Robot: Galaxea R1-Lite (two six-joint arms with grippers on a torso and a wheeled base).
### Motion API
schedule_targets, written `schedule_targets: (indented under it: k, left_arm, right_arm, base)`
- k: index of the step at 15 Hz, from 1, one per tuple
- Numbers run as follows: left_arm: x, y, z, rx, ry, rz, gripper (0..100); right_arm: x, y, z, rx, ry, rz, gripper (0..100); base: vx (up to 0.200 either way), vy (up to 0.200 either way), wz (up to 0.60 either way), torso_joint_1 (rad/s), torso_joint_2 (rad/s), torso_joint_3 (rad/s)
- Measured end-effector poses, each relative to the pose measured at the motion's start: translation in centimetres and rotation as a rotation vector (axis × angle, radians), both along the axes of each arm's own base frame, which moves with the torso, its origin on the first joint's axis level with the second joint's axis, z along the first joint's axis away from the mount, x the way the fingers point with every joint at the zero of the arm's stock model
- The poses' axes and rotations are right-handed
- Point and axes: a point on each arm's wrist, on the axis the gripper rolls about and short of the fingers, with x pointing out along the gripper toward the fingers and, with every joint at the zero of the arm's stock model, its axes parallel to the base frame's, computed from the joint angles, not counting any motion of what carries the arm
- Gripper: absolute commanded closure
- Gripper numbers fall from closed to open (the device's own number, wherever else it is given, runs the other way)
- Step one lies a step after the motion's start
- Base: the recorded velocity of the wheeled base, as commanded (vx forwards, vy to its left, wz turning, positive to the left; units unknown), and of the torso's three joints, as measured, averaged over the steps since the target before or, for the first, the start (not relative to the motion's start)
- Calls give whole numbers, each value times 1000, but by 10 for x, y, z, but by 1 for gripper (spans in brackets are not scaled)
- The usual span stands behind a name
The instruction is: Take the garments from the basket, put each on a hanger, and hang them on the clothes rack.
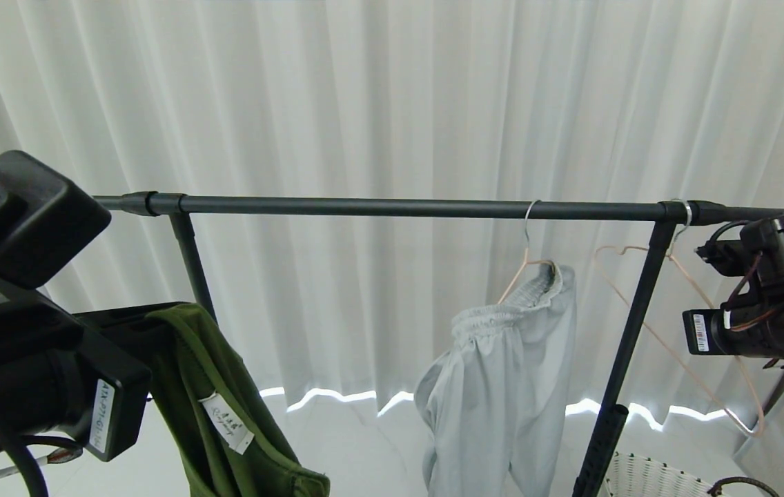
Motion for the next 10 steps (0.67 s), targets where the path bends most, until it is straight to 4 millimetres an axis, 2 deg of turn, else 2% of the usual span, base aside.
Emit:
schedule_targets:
  k: [5, 10]
  left_arm:
    - [0, 0, 0, 0, -1, 1, 100]
    - [-2, 2, -3, 4, 3, 2, 100]
  right_arm:
    - [-7, 0, 9, 3, -36, -1, 100]
    - [-32, -5, 31, 13, -106, -1, 100]
  base:
    - [0, 0, 0, 0, 0, 0]
    - [0, 0, 0, 0, 0, 0]
